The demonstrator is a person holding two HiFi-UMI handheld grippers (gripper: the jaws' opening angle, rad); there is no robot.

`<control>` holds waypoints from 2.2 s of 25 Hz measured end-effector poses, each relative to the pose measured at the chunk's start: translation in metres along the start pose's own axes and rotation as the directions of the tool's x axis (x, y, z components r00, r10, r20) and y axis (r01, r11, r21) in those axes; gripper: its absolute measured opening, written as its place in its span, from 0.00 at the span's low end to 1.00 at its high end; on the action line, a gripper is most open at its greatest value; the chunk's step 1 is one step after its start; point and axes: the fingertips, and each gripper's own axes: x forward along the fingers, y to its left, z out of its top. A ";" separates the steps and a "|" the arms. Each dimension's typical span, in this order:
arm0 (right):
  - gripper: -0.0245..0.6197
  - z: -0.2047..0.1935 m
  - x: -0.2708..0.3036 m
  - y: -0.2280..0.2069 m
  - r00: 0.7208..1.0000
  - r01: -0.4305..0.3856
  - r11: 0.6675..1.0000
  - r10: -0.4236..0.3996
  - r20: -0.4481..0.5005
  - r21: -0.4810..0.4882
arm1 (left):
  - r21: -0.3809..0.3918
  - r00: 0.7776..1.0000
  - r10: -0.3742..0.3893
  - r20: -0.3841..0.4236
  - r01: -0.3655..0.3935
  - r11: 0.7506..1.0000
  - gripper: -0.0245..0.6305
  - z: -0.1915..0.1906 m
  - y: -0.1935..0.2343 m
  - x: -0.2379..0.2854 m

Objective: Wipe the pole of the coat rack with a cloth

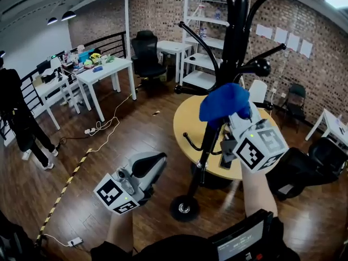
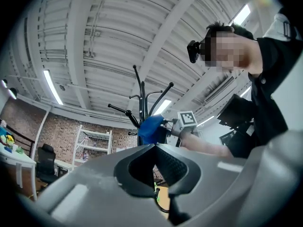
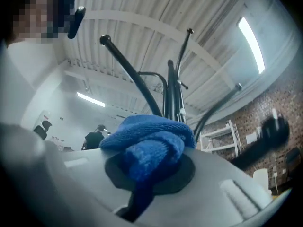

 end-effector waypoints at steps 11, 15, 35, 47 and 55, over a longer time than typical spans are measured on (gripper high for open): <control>0.07 0.134 -0.044 0.098 0.931 -0.201 0.953 0.258 0.257 -0.227 | 0.029 1.000 0.003 0.024 -0.004 1.000 0.03 0.010 -0.001 0.002; 0.07 0.110 -0.029 0.070 0.964 -0.144 0.968 0.184 0.193 -0.205 | 0.023 1.000 -0.004 0.017 0.004 1.000 0.03 0.010 -0.006 0.001; 0.07 -0.219 -0.082 0.008 0.924 0.067 0.984 0.002 -0.383 0.165 | -0.089 0.996 -0.053 -0.076 0.047 0.995 0.03 -0.037 -0.022 0.016; 0.07 -0.289 -0.145 0.068 0.715 0.009 0.853 0.359 -0.600 0.521 | -0.117 0.996 -0.033 -0.086 0.023 0.993 0.03 -0.050 -0.018 0.018; 0.07 -0.287 -0.104 0.020 0.829 0.120 0.949 0.066 -0.556 0.291 | -0.095 0.997 0.003 -0.076 -0.011 0.995 0.03 -0.043 -0.008 0.007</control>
